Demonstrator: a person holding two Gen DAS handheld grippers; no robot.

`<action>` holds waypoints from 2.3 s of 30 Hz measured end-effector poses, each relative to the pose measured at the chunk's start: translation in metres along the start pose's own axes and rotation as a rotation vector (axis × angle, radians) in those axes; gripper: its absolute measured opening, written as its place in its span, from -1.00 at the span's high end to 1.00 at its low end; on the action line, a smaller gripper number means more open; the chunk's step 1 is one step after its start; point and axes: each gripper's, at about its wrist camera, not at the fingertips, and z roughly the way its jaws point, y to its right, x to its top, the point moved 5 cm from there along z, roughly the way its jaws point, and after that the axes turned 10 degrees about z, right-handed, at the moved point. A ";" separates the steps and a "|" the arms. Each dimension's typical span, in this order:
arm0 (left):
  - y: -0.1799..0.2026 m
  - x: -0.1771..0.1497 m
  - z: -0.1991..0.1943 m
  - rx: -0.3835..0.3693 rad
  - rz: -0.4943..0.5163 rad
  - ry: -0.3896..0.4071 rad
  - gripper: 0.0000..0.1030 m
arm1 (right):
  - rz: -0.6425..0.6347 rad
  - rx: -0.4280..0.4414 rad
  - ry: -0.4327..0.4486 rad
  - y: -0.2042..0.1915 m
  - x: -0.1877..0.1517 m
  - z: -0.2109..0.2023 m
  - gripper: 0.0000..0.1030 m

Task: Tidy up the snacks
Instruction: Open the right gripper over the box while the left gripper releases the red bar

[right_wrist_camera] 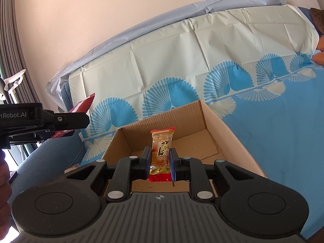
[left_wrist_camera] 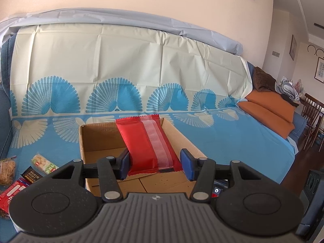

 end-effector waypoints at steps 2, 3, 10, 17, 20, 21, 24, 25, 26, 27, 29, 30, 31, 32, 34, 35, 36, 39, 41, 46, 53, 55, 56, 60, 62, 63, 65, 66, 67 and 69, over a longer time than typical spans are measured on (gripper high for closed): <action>0.001 0.001 0.002 -0.001 -0.001 -0.001 -0.10 | 0.001 0.000 -0.003 0.000 0.000 0.001 0.62; 0.001 0.002 0.003 -0.002 -0.001 -0.002 -0.10 | 0.001 0.001 -0.004 0.000 0.000 0.001 0.62; 0.001 0.002 0.004 -0.003 0.000 -0.001 -0.10 | 0.005 -0.001 -0.014 0.000 0.000 0.003 0.62; 0.005 0.006 0.010 -0.006 -0.003 0.000 -0.10 | 0.008 -0.004 -0.019 0.000 -0.001 0.004 0.62; 0.006 0.007 0.012 -0.007 -0.005 -0.002 -0.10 | 0.010 -0.005 -0.021 0.000 -0.001 0.005 0.62; 0.006 0.007 0.012 -0.007 -0.005 -0.002 -0.10 | 0.010 -0.005 -0.021 0.000 -0.001 0.005 0.62; 0.005 0.006 0.014 -0.008 -0.006 -0.002 -0.10 | 0.010 -0.005 -0.021 0.000 -0.001 0.005 0.62; 0.005 0.006 0.014 -0.008 -0.007 -0.002 -0.10 | 0.010 -0.005 -0.021 0.000 -0.001 0.005 0.62; 0.006 0.006 0.013 -0.008 -0.007 -0.001 -0.10 | 0.009 -0.005 -0.021 0.000 -0.001 0.005 0.62; 0.005 0.005 0.013 -0.010 -0.007 -0.001 -0.10 | 0.010 -0.005 -0.021 0.000 -0.001 0.005 0.62; 0.006 0.005 0.014 -0.010 -0.008 -0.001 -0.10 | 0.010 -0.005 -0.021 0.000 -0.001 0.005 0.62; 0.006 0.005 0.014 -0.010 -0.008 -0.001 -0.10 | 0.010 -0.006 -0.022 0.000 -0.001 0.005 0.62; 0.006 0.005 0.014 -0.011 -0.008 0.000 -0.10 | 0.011 -0.007 -0.022 -0.001 -0.002 0.006 0.62; 0.007 0.005 0.015 -0.012 -0.007 -0.001 -0.10 | 0.012 -0.008 -0.022 -0.001 -0.003 0.006 0.62; 0.008 0.005 0.015 -0.012 -0.008 -0.001 -0.10 | 0.013 -0.009 -0.023 -0.001 -0.004 0.007 0.62; 0.008 0.005 0.015 -0.013 -0.008 -0.001 -0.10 | 0.013 -0.009 -0.022 -0.001 -0.003 0.007 0.62; 0.008 0.005 0.016 -0.013 -0.009 -0.001 -0.10 | 0.013 -0.009 -0.023 -0.001 -0.003 0.007 0.62; 0.008 0.005 0.016 -0.013 -0.009 -0.001 -0.10 | 0.013 -0.009 -0.023 0.000 -0.003 0.007 0.62; 0.008 0.005 0.016 -0.014 -0.009 0.000 -0.10 | 0.015 -0.011 -0.023 -0.001 -0.005 0.007 0.62; 0.009 0.004 0.017 -0.014 -0.012 -0.002 -0.10 | 0.014 -0.013 -0.023 -0.001 -0.005 0.007 0.62; 0.010 0.005 0.019 -0.016 -0.015 -0.003 -0.10 | 0.014 -0.012 -0.024 -0.001 -0.004 0.007 0.62; 0.010 0.005 0.020 -0.016 -0.016 -0.004 -0.10 | 0.015 -0.014 -0.024 0.000 -0.005 0.007 0.62; 0.010 0.005 0.020 -0.017 -0.017 -0.006 -0.10 | 0.015 -0.015 -0.024 0.000 -0.005 0.007 0.62; 0.012 0.004 0.021 -0.018 -0.020 -0.013 -0.11 | 0.016 -0.016 -0.024 0.000 -0.006 0.007 0.61; 0.013 0.004 0.022 -0.027 -0.019 -0.019 -0.11 | 0.016 -0.017 -0.024 0.000 -0.006 0.007 0.59; 0.014 0.004 0.022 -0.031 -0.017 -0.024 -0.16 | 0.017 -0.019 -0.024 0.001 -0.007 0.007 0.59; 0.016 0.003 0.024 -0.025 -0.011 -0.034 -0.43 | 0.020 -0.029 -0.031 0.001 -0.008 0.009 0.36; 0.016 0.002 0.023 -0.020 -0.012 -0.032 -0.50 | 0.021 -0.035 -0.037 0.002 -0.009 0.010 0.27; 0.016 0.002 0.022 -0.019 -0.013 -0.028 -0.50 | 0.020 -0.042 -0.039 0.002 -0.009 0.010 0.14; 0.016 -0.001 0.019 -0.013 -0.008 -0.024 -0.50 | 0.017 -0.056 -0.045 0.003 -0.011 0.010 0.10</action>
